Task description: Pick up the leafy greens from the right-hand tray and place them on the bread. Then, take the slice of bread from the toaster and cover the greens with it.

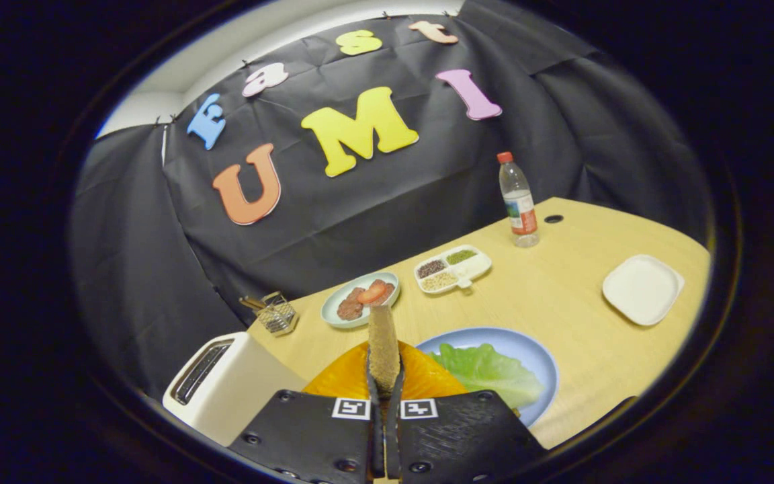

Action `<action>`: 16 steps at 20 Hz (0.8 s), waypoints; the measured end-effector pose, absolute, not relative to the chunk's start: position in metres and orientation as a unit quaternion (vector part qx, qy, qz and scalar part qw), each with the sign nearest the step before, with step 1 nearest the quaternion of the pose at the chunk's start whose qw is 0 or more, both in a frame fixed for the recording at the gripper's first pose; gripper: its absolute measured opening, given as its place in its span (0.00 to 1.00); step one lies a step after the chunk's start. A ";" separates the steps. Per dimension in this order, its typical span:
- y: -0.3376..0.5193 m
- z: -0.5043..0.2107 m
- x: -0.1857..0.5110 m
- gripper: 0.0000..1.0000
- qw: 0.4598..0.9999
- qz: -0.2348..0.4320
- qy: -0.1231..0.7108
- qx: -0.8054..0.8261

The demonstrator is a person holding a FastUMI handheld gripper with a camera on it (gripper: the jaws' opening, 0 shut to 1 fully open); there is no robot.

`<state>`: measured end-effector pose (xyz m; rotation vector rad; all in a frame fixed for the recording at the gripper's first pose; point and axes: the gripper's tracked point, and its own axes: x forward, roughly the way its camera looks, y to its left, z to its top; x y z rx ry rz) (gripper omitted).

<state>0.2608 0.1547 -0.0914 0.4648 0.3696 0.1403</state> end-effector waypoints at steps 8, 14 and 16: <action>0.112 -0.123 0.261 0.20 0.959 0.030 0.192 0.204; 0.083 -0.130 0.258 0.48 0.964 0.016 0.196 0.179; 0.075 -0.118 0.256 0.57 0.971 0.014 0.182 0.157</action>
